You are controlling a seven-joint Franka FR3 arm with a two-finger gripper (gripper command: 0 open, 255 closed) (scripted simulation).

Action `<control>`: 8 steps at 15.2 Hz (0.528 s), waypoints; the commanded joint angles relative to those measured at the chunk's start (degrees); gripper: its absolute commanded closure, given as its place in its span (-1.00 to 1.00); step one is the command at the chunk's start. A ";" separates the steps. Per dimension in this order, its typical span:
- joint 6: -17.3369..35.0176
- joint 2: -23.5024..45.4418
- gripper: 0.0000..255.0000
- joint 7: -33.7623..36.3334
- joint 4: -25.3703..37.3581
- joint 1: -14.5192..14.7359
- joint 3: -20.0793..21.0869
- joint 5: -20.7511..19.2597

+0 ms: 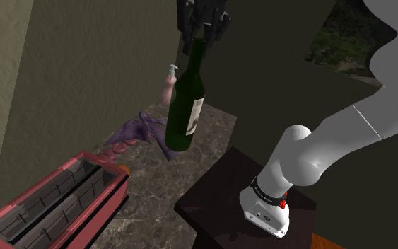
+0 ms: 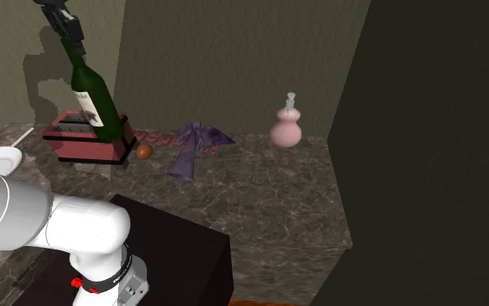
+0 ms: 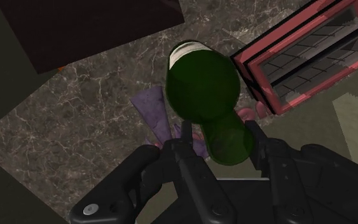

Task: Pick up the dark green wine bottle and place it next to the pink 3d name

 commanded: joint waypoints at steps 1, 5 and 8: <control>1.55 -0.98 1.00 -0.18 -2.47 0.09 -0.03 0.18; 4.58 -2.34 1.00 -0.49 -6.85 0.24 0.01 0.45; 6.83 -3.23 1.00 -0.70 -9.98 0.36 0.07 0.65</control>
